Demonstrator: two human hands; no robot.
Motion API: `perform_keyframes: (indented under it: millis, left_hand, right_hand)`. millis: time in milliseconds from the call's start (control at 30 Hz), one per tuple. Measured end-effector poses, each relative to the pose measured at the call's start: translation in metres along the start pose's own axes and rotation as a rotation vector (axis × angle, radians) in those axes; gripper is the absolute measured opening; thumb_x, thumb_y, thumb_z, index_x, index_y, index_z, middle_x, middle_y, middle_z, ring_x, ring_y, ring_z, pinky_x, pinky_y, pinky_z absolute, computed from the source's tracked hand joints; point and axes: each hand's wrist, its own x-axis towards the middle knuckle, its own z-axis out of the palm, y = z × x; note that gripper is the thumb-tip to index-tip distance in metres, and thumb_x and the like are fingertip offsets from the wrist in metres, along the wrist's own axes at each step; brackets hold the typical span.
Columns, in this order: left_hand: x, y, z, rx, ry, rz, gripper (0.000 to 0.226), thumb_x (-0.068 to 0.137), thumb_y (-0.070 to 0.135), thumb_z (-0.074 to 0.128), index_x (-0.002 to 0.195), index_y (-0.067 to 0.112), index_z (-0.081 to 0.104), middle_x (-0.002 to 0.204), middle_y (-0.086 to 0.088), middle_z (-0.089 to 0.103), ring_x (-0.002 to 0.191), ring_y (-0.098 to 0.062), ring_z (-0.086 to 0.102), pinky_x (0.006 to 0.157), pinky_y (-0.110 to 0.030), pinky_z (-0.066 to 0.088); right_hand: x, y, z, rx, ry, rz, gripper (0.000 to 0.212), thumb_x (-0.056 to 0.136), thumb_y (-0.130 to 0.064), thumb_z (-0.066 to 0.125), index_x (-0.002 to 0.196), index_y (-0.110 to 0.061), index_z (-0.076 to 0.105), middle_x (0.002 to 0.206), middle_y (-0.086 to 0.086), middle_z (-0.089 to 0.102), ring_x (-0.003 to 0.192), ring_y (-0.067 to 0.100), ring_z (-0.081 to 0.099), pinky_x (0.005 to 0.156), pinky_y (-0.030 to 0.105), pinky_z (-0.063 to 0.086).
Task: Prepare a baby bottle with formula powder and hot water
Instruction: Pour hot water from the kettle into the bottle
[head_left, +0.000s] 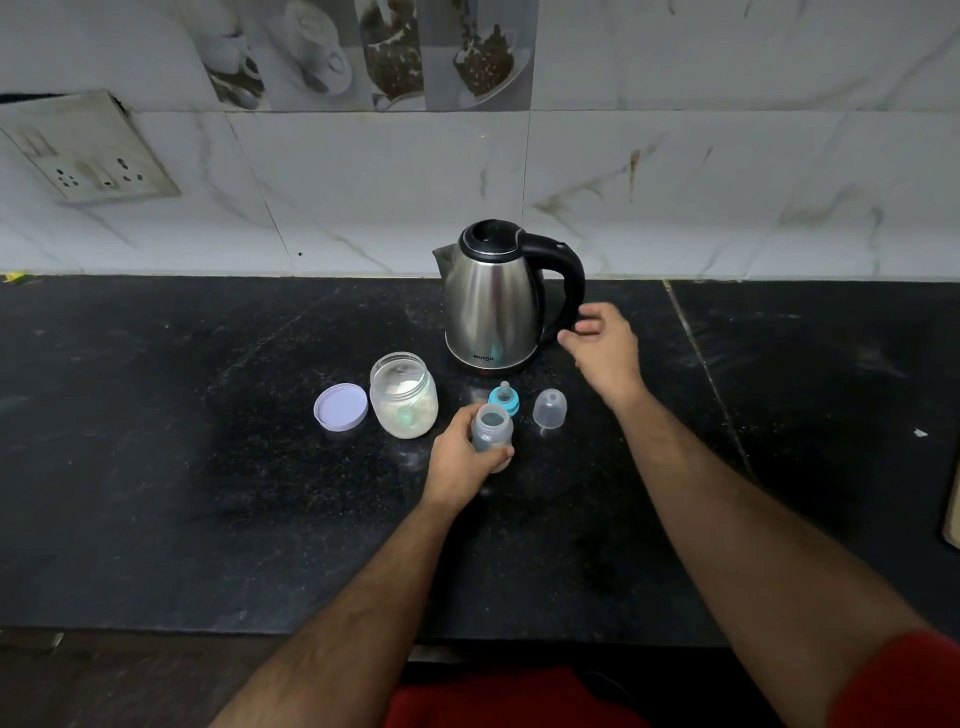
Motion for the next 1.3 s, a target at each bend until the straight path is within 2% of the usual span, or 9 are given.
perform_keyframes:
  millis: [133,267,400,533,633,833,1000,1200,1300]
  left_hand:
    - [0.007,0.0,0.005,-0.004,0.005,0.0,0.055,0.072,0.011,0.085,0.118,0.027,0.059,0.111,0.013,0.069,0.102,-0.003,0.065,0.091,-0.023,0.051]
    - [0.008,-0.002,0.005,-0.018,-0.005,0.003,0.051,0.072,0.015,0.085,0.114,0.03,0.06,0.106,0.016,0.071,0.099,-0.002,0.067,0.084,-0.017,0.052]
    - [0.006,-0.003,0.002,-0.046,-0.013,0.016,0.048,0.072,0.019,0.086,0.112,0.03,0.062,0.105,0.016,0.072,0.097,0.002,0.067,0.078,-0.01,0.05]
    - [0.008,-0.002,-0.001,-0.025,-0.031,0.023,0.045,0.07,0.023,0.085,0.106,0.034,0.061,0.101,0.021,0.072,0.094,0.001,0.068,0.079,-0.012,0.051]
    - [0.011,-0.004,-0.002,-0.015,-0.049,0.032,0.046,0.068,0.028,0.086,0.105,0.038,0.06,0.103,0.023,0.071,0.096,0.001,0.068,0.083,-0.013,0.051]
    - [0.013,-0.009,-0.002,-0.006,-0.065,0.037,0.047,0.068,0.029,0.087,0.107,0.038,0.062,0.106,0.023,0.071,0.1,0.002,0.067,0.085,-0.009,0.048]
    - [0.015,-0.011,-0.004,0.012,-0.073,0.037,0.046,0.069,0.029,0.086,0.107,0.039,0.062,0.107,0.022,0.071,0.101,0.001,0.067,0.085,-0.01,0.048]
    - [0.014,-0.008,-0.004,0.017,-0.081,0.037,0.046,0.071,0.027,0.086,0.107,0.042,0.062,0.108,0.023,0.07,0.101,0.003,0.066,0.085,-0.009,0.048]
    - [0.013,-0.007,-0.004,0.014,-0.083,0.036,0.046,0.07,0.027,0.085,0.107,0.043,0.063,0.108,0.023,0.07,0.101,0.003,0.066,0.084,-0.008,0.047]
  right_hand:
    - [0.046,-0.007,-0.003,-0.009,0.089,0.022,0.074,0.077,-0.023,0.082,0.14,-0.014,0.045,0.135,0.011,0.055,0.118,0.023,0.057,0.101,0.036,0.048]
    - [0.077,-0.004,0.0,0.105,-0.014,0.109,0.08,0.077,-0.013,0.081,0.145,-0.013,0.038,0.143,0.013,0.049,0.129,0.026,0.049,0.102,0.032,0.043]
    - [0.093,0.003,0.009,0.211,-0.109,0.107,0.061,0.079,-0.001,0.074,0.134,-0.011,0.049,0.124,0.007,0.062,0.113,0.019,0.06,0.085,0.022,0.046]
    - [0.102,0.001,0.019,0.178,-0.119,0.07,0.025,0.078,-0.004,0.073,0.094,-0.021,0.064,0.09,-0.003,0.068,0.088,0.012,0.065,0.066,0.017,0.046]
    - [0.108,0.003,0.027,0.169,-0.107,0.071,0.021,0.077,-0.005,0.072,0.093,-0.018,0.066,0.082,-0.004,0.067,0.078,0.009,0.063,0.062,0.019,0.045]
    - [0.116,0.011,0.036,0.213,-0.137,0.08,0.016,0.079,-0.004,0.067,0.069,-0.016,0.066,0.053,-0.006,0.063,0.051,0.003,0.059,0.055,0.015,0.047]
    - [0.116,0.01,0.038,0.215,-0.12,0.12,0.01,0.075,-0.011,0.065,0.066,-0.015,0.065,0.047,-0.004,0.057,0.048,0.008,0.055,0.062,0.027,0.045]
    - [0.105,-0.017,0.045,0.309,-0.015,0.092,0.006,0.064,-0.011,0.062,0.061,-0.016,0.06,0.051,-0.003,0.05,0.043,0.009,0.045,0.046,0.025,0.041]
    - [0.1,-0.032,0.038,0.297,0.028,0.056,0.006,0.064,-0.011,0.061,0.061,-0.014,0.056,0.05,-0.003,0.046,0.041,0.009,0.041,0.044,0.025,0.037]
